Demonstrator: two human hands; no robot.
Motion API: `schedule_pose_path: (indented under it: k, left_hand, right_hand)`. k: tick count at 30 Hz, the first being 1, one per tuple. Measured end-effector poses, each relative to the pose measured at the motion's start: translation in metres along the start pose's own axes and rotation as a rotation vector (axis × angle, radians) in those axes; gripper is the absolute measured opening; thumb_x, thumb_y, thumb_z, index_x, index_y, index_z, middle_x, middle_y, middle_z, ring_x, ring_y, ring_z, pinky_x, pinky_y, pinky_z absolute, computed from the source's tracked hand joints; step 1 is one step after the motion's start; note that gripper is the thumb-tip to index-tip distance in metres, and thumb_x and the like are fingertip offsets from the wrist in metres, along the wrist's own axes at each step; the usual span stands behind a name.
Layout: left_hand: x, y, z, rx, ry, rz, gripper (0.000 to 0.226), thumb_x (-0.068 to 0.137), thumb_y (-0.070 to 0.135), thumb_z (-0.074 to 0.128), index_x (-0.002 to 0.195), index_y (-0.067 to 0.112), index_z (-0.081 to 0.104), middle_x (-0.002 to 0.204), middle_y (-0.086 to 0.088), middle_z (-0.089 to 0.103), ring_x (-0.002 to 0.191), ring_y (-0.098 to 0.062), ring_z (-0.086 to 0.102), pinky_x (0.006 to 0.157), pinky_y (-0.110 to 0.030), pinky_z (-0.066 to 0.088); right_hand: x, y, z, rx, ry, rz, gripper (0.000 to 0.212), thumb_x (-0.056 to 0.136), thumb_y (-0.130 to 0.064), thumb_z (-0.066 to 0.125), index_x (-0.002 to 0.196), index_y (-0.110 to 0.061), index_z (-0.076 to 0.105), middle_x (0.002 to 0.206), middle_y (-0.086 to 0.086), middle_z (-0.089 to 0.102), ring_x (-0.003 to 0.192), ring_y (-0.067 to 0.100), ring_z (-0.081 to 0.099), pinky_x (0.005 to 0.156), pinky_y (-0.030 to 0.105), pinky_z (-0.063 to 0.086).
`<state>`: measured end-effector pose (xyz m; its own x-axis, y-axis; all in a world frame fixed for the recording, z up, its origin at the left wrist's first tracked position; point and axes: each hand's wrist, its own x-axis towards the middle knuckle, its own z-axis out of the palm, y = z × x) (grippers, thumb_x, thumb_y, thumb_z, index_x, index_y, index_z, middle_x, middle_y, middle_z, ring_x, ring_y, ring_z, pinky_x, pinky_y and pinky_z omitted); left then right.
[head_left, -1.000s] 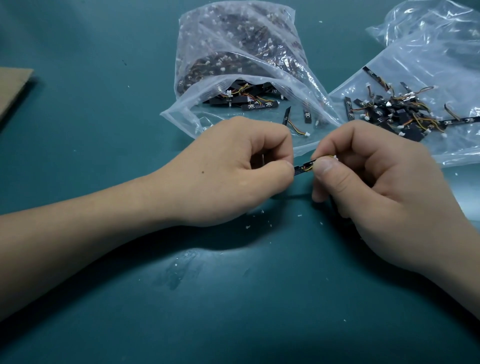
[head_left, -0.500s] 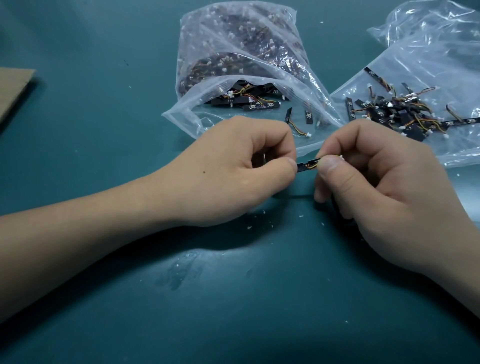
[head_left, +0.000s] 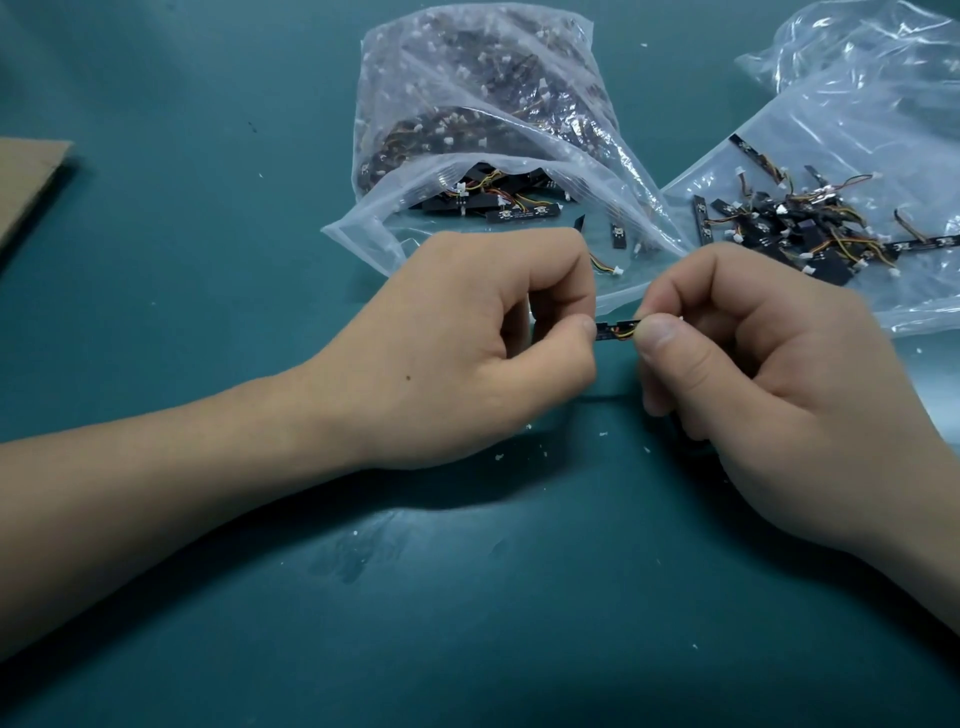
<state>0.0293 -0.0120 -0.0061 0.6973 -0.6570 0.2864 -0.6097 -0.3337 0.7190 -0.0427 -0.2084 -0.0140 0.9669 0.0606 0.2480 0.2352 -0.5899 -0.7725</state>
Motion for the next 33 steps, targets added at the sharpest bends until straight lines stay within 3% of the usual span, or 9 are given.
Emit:
schedule_pose_path:
  k: [7, 11, 14, 16, 18, 21, 23, 26, 33]
  left_hand:
    - [0.000, 0.000, 0.000, -0.040, 0.014, -0.010, 0.016, 0.093, 0.016, 0.057, 0.078, 0.019, 0.053, 0.061, 0.009, 0.048, 0.054, -0.009, 0.044, 0.054, -0.016, 0.033]
    - [0.002, -0.001, -0.002, -0.133, 0.031, -0.019, 0.020, 0.098, 0.019, 0.054, 0.078, 0.019, 0.054, 0.067, 0.000, 0.055, 0.058, -0.011, 0.046, 0.057, -0.020, 0.037]
    - [0.000, -0.003, -0.002, -0.129, 0.110, 0.022, 0.028, 0.103, 0.022, 0.049, 0.083, 0.006, 0.059, 0.070, -0.008, 0.057, 0.066, -0.018, 0.051, 0.063, -0.025, 0.040]
    - [0.001, -0.006, -0.003, -0.092, 0.228, 0.017, 0.029, 0.102, 0.022, 0.046, 0.086, 0.002, 0.060, 0.071, -0.004, 0.055, 0.070, -0.015, 0.052, 0.067, -0.026, 0.039]
    - [0.003, -0.008, -0.003, -0.030, 0.280, -0.031, 0.019, 0.098, 0.018, 0.052, 0.084, 0.008, 0.059, 0.072, 0.011, 0.052, 0.072, -0.004, 0.049, 0.070, -0.020, 0.038]
    - [0.003, -0.010, 0.000, 0.110, 0.238, -0.082, 0.007, 0.092, 0.024, 0.057, 0.091, 0.021, 0.063, 0.093, 0.016, 0.061, 0.098, -0.002, 0.056, 0.097, -0.026, 0.040]
    - [0.002, -0.012, 0.004, 0.237, 0.183, -0.118, 0.017, 0.089, 0.035, 0.054, 0.103, 0.032, 0.063, 0.119, 0.017, 0.061, 0.126, -0.007, 0.049, 0.110, -0.031, 0.024]
    - [0.002, -0.014, 0.006, 0.421, 0.050, -0.187, 0.033, 0.087, 0.050, 0.048, 0.117, 0.041, 0.061, 0.146, 0.021, 0.049, 0.148, -0.008, 0.027, 0.108, -0.031, 0.009]
    - [0.001, -0.014, 0.009, 0.548, 0.000, -0.139, 0.051, 0.092, 0.052, 0.043, 0.135, 0.031, 0.060, 0.150, 0.018, 0.052, 0.143, -0.010, 0.037, 0.113, -0.042, 0.014]
  right_hand:
    - [-0.001, 0.001, -0.002, 0.045, -0.046, -0.018, 0.018, 0.096, -0.040, 0.052, 0.085, -0.027, 0.059, 0.066, -0.005, 0.066, 0.053, 0.014, 0.055, 0.051, 0.022, 0.041]
    - [0.000, 0.003, -0.005, -0.065, -0.157, -0.081, 0.032, 0.099, -0.042, 0.047, 0.076, -0.024, 0.059, 0.065, 0.000, 0.061, 0.059, 0.018, 0.055, 0.057, 0.030, 0.042]
    - [-0.001, 0.004, -0.004, -0.101, -0.184, -0.092, 0.037, 0.098, -0.042, 0.047, 0.069, -0.021, 0.057, 0.059, 0.003, 0.056, 0.055, 0.018, 0.051, 0.054, 0.031, 0.040]
    - [0.001, 0.005, -0.004, 0.075, -0.094, -0.044, 0.038, 0.097, -0.037, 0.050, 0.067, -0.017, 0.059, 0.056, 0.002, 0.056, 0.047, 0.013, 0.048, 0.048, 0.025, 0.037]
    - [0.009, 0.007, -0.010, 0.413, 0.106, 0.114, 0.033, 0.100, -0.035, 0.049, 0.079, -0.022, 0.071, 0.056, 0.003, 0.060, 0.038, 0.017, 0.044, 0.042, 0.024, 0.031]
    - [0.014, 0.011, -0.013, 0.583, 0.119, 0.284, 0.045, 0.098, -0.051, 0.037, 0.106, -0.026, 0.075, 0.058, 0.008, 0.062, 0.035, 0.018, 0.039, 0.041, 0.023, 0.024]
    - [0.011, 0.009, -0.010, 0.508, 0.061, 0.244, 0.046, 0.099, -0.051, 0.042, 0.101, -0.020, 0.077, 0.054, 0.010, 0.059, 0.037, 0.016, 0.038, 0.040, 0.021, 0.028]
    - [0.005, 0.004, -0.003, 0.288, 0.025, 0.097, 0.028, 0.096, -0.040, 0.060, 0.088, -0.019, 0.075, 0.051, 0.005, 0.057, 0.041, 0.009, 0.040, 0.043, 0.017, 0.033]
    - [-0.001, 0.002, 0.000, -0.138, -0.130, -0.064, 0.018, 0.097, -0.035, 0.062, 0.082, -0.028, 0.069, 0.063, -0.009, 0.063, 0.058, 0.015, 0.060, 0.054, 0.021, 0.042]
